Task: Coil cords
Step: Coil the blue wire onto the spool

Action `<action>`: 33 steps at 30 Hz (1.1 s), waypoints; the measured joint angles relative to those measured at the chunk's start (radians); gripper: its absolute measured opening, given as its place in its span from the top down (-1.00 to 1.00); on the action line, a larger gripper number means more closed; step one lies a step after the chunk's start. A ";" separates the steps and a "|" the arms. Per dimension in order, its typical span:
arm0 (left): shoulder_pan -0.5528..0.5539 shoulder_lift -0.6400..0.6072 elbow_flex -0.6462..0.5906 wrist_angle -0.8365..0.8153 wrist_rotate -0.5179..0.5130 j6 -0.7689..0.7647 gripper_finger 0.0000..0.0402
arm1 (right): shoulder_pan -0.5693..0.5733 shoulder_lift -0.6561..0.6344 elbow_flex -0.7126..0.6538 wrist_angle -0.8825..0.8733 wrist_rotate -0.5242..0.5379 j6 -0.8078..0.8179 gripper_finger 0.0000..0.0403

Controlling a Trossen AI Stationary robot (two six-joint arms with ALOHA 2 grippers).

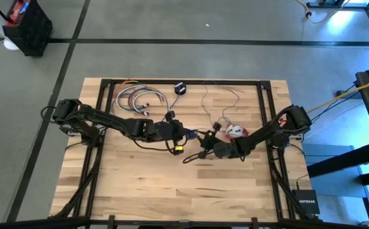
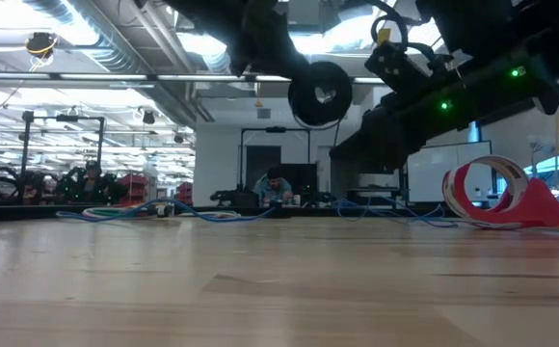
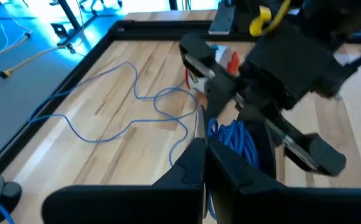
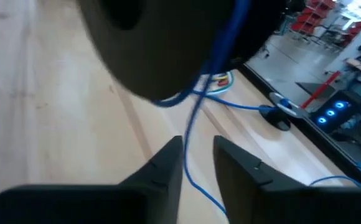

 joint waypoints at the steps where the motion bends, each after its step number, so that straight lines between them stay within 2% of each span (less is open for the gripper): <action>1: 0.001 0.000 0.000 0.007 0.000 0.004 1.00 | -0.002 0.000 0.000 0.000 -0.012 0.000 0.63; 6: 0.001 0.000 0.000 0.019 -0.001 0.009 1.00 | -0.047 0.000 0.000 0.000 -0.096 0.021 0.95; 11: -0.003 -0.004 0.000 0.016 0.000 0.017 1.00 | -0.052 -0.001 0.000 -0.044 -0.052 0.021 0.97; 18: -0.031 -0.063 -0.002 0.029 -0.039 0.024 1.00 | -0.052 -0.002 -0.032 -0.061 -0.037 0.075 0.98; 26: -0.044 -0.064 -0.001 0.097 -0.056 0.069 1.00 | -0.051 -0.002 -0.032 -0.091 -0.039 0.117 0.99; 33: -0.032 -0.047 -0.001 0.125 -0.055 0.083 1.00 | -0.051 -0.001 -0.033 -0.062 -0.133 0.134 0.98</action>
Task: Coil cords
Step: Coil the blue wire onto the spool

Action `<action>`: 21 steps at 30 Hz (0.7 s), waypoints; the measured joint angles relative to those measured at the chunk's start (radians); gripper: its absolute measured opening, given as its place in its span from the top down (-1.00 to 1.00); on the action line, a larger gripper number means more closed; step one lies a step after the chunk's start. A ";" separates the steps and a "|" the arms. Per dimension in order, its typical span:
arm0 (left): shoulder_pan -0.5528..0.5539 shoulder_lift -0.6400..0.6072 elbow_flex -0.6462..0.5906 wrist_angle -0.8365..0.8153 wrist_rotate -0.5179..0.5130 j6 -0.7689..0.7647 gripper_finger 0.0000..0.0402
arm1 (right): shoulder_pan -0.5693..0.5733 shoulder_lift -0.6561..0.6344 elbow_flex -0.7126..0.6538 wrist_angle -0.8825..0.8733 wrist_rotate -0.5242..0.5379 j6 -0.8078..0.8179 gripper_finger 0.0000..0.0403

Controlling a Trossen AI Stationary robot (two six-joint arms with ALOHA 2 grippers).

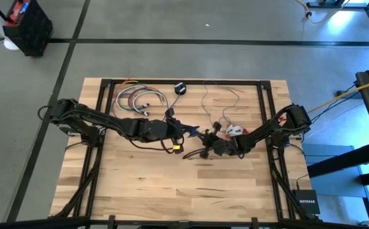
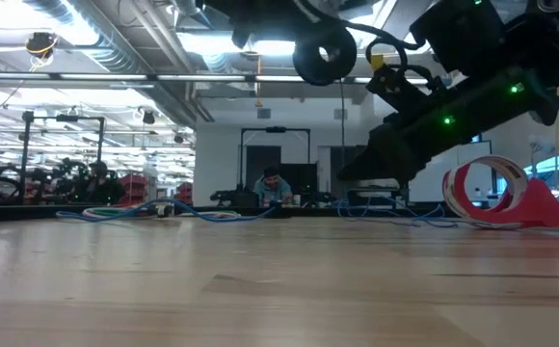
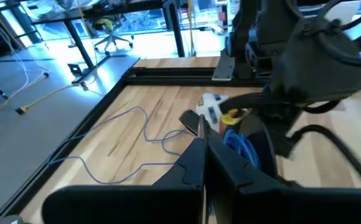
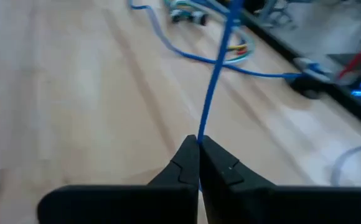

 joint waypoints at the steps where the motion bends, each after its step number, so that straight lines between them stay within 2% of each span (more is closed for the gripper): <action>1: 0.001 0.004 0.000 0.002 -0.001 0.000 1.00 | 0.000 0.000 0.000 0.000 -0.027 0.007 0.98; 5: -0.004 0.006 0.000 -0.007 0.000 0.032 1.00 | 0.000 0.000 0.000 -0.005 -0.082 0.077 0.94; 10: -0.024 0.006 0.000 -0.013 0.002 0.076 1.00 | 0.000 -0.023 0.000 -0.038 -0.194 0.079 0.63; 16: -0.027 0.006 0.001 -0.065 0.002 0.074 1.00 | 0.000 -0.219 0.000 -0.208 -0.383 0.069 0.27; 21: -0.034 0.006 0.001 -0.063 0.001 0.067 1.00 | 0.000 -0.374 0.001 -0.332 -0.495 0.085 0.20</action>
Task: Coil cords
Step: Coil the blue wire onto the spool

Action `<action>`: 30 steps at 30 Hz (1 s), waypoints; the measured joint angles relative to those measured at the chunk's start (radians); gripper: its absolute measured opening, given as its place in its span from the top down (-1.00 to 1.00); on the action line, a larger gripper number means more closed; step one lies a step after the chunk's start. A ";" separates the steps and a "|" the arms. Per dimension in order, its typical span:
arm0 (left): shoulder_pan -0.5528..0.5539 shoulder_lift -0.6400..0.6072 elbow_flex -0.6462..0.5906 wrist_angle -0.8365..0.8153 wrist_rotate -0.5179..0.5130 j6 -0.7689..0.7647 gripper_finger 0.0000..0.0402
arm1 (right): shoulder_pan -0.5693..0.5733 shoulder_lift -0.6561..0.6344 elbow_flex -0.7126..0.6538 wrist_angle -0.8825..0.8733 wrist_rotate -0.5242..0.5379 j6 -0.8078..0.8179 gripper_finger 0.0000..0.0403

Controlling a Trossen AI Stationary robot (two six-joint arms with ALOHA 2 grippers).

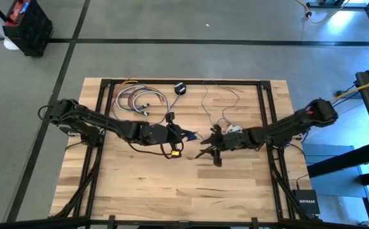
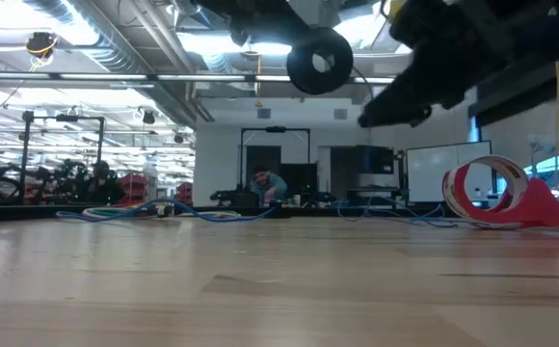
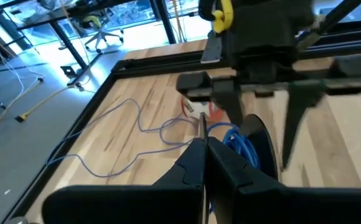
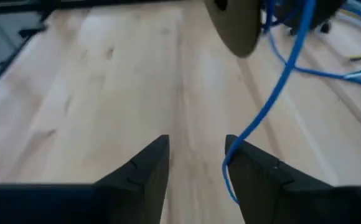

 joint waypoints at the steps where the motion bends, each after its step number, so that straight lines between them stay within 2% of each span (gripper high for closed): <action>1: -0.004 0.000 0.000 0.000 0.000 0.000 1.00 | 0.000 -0.021 0.000 -0.040 -0.002 -0.001 0.20; 7: -0.021 0.000 0.000 -0.032 0.002 0.012 1.00 | -0.001 -0.158 0.000 -0.220 0.002 -0.031 0.20; 11: -0.019 0.000 0.000 -0.052 0.020 0.023 1.00 | -0.001 -0.240 0.000 -0.198 0.038 -0.100 0.20; 14: -0.019 0.000 0.000 -0.048 0.069 0.030 1.00 | -0.001 -0.255 0.002 -0.074 0.108 -0.187 0.20; 18: -0.021 0.000 0.000 -0.048 0.091 0.020 1.00 | -0.001 -0.186 0.004 0.149 0.107 -0.306 0.20; 22: -0.019 0.000 0.000 -0.047 0.089 0.010 1.00 | -0.001 -0.091 0.004 0.302 0.070 -0.346 0.20; 28: -0.020 0.000 0.000 -0.048 0.090 0.011 1.00 | -0.006 0.003 0.004 0.429 0.069 -0.387 0.20; 30: -0.020 0.000 0.000 -0.051 0.091 0.017 1.00 | -0.016 0.023 0.013 0.421 0.062 -0.387 0.20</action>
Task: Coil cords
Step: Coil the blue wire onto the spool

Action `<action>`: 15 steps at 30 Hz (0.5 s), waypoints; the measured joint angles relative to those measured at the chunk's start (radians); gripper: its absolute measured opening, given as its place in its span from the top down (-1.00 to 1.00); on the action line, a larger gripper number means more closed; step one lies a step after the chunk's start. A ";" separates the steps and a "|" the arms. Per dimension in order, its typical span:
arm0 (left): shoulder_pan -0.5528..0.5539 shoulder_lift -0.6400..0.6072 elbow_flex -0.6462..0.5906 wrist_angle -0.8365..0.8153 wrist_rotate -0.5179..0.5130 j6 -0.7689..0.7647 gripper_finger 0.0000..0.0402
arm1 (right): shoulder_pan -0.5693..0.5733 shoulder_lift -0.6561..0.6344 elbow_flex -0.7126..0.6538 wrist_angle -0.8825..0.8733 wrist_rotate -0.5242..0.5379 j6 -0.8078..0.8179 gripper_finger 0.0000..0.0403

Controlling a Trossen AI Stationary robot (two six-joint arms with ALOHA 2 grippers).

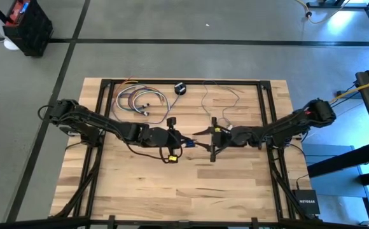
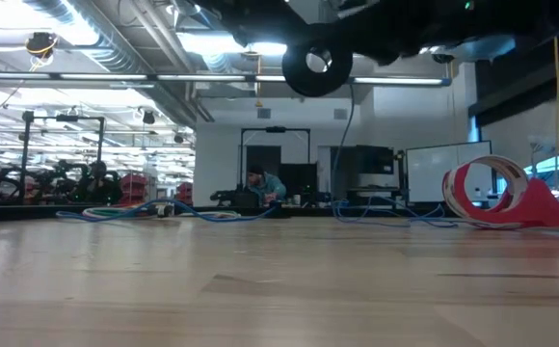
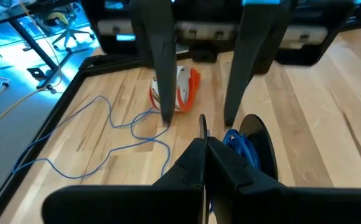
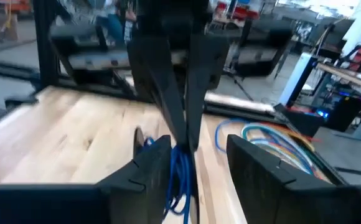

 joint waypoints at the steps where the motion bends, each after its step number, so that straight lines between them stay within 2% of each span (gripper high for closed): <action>1: 0.000 0.000 0.000 0.000 0.006 0.005 1.00 | -0.006 0.010 0.004 -0.013 -0.002 0.000 0.20; 9: -0.006 0.001 0.000 0.003 0.019 0.020 1.00 | -0.025 0.033 0.024 -0.024 -0.062 -0.002 0.22; 15: -0.010 0.002 -0.001 -0.002 0.013 0.021 1.00 | -0.053 0.033 0.026 -0.067 -0.103 0.005 0.48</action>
